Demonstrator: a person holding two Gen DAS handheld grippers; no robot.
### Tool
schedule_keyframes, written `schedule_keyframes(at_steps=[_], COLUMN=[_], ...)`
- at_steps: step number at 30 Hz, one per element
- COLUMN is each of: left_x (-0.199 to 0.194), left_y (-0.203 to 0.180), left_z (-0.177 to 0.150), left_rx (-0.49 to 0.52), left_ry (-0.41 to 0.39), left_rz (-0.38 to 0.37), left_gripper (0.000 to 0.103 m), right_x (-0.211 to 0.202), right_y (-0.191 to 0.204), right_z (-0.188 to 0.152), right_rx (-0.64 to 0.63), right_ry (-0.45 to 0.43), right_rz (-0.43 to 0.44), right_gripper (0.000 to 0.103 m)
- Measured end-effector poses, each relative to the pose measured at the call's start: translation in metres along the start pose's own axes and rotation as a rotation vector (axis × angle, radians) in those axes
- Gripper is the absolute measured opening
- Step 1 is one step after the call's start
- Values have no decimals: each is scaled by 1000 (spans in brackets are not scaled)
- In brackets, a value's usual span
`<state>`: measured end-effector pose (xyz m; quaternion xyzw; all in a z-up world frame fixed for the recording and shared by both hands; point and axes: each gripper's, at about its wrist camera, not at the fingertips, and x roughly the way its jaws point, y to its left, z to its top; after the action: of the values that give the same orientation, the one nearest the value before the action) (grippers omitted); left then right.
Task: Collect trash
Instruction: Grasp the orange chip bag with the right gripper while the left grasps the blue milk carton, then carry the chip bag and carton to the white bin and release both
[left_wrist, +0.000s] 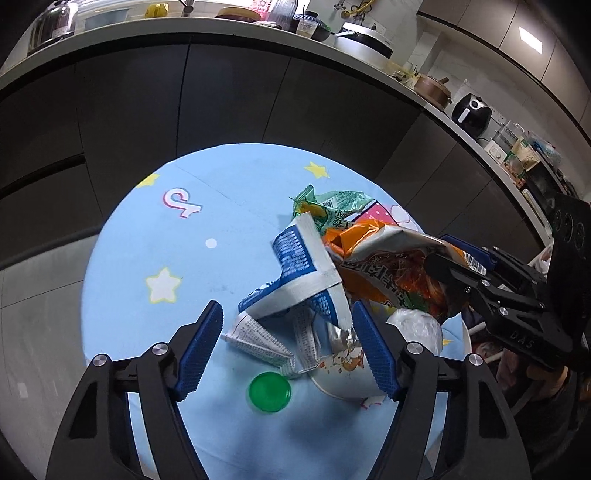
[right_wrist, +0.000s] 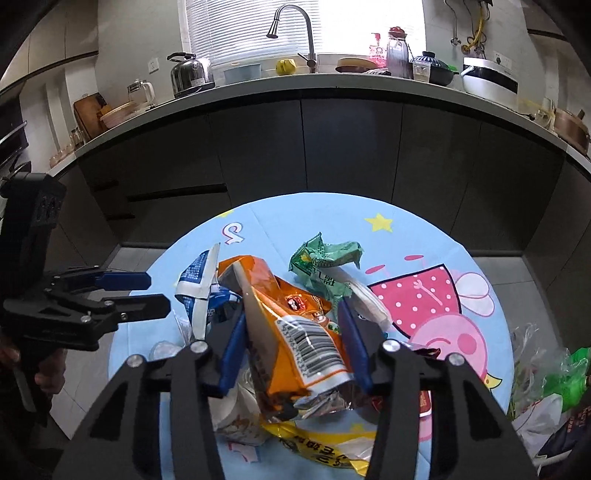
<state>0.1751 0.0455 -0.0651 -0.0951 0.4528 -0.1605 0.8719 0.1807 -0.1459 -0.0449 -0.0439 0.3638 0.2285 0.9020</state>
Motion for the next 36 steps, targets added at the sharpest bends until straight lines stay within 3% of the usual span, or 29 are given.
schedule_keyframes(at_steps=[8,19,23,26,28,30,36], left_x=[37,43,55,64,70,67,18], left_y=[-9,-27,-37,-42,-44,-44,-53], left_z=[21,25,29,29,30,31,46], left_rx=[-7,34,92,122,133,133,124], left_ry=[60,91,116,151,173,167,39], left_rz=[-23,-88,-66,-68,-76,-69,-83], left_gripper=[69,74,72,48,26,19,18], right_x=[-17,-71,-82,-87,-90,-93,-112], right_y=[-4,-16,-23,-26,-26,-26,-30], right_z=[-3,0,-6,-12,-15,-16,-22], right_rx=[32,131,165,183,192,197,221], right_ry=[-43,-178,-184,-182,-186,-190,-228], right_rz=[15,-23,-47,-51,-53,-54,-70], right_gripper=[18,18,18,18,18,18,18])
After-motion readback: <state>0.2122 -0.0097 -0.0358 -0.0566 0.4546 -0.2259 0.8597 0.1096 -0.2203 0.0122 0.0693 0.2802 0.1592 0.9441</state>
